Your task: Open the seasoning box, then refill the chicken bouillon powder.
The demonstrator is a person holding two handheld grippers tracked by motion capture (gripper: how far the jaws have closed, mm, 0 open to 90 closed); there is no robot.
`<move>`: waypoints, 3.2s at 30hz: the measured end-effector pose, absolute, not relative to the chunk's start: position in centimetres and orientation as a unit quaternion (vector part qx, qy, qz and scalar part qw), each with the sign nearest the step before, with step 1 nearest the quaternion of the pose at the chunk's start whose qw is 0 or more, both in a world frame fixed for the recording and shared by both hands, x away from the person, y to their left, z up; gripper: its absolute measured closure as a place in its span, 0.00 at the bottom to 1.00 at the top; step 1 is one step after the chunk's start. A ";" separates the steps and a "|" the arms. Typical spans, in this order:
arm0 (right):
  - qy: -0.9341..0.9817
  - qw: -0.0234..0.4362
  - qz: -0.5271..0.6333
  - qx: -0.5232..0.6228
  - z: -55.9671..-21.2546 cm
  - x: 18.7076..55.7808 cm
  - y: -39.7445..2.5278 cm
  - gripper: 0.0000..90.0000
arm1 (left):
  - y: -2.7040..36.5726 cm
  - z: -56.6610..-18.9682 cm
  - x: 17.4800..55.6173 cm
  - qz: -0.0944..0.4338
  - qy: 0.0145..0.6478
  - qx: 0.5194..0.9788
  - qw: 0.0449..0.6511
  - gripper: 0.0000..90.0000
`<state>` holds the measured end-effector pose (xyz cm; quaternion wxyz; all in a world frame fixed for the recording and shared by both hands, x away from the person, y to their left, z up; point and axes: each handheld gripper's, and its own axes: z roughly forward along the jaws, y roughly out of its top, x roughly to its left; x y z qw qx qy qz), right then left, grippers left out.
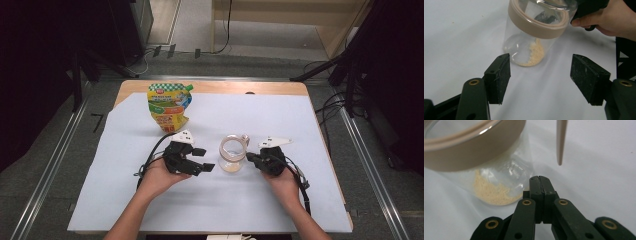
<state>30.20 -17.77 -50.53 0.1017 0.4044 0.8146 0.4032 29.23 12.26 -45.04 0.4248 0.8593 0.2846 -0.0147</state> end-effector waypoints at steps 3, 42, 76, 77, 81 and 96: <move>0.810 0.106 0.410 0.406 -50.0 30.7 -18.2 1.00 | 11.7 -44.9 29.6 -0.017 0.289 0.857 0.426 0.30; 0.830 0.079 0.404 0.376 -49.7 36.3 -17.3 1.00 | 7.4 -45.4 31.1 -0.009 0.261 0.859 0.440 0.15; 0.828 0.087 0.395 0.389 -49.8 33.6 -17.3 1.00 | 6.5 -45.7 30.3 0.046 0.226 0.861 0.453 0.11; 0.828 0.088 0.394 0.390 -49.8 33.5 -17.3 1.00 | 6.5 -45.6 30.3 0.047 0.226 0.862 0.452 0.11; 0.827 0.087 0.394 0.390 -49.7 33.3 -17.2 1.00 | 6.6 -45.1 30.3 0.046 0.226 0.859 0.457 0.12; 0.826 0.099 0.396 0.389 -49.5 33.0 -17.0 1.00 | 6.2 -43.5 30.2 0.039 0.206 0.860 0.466 0.17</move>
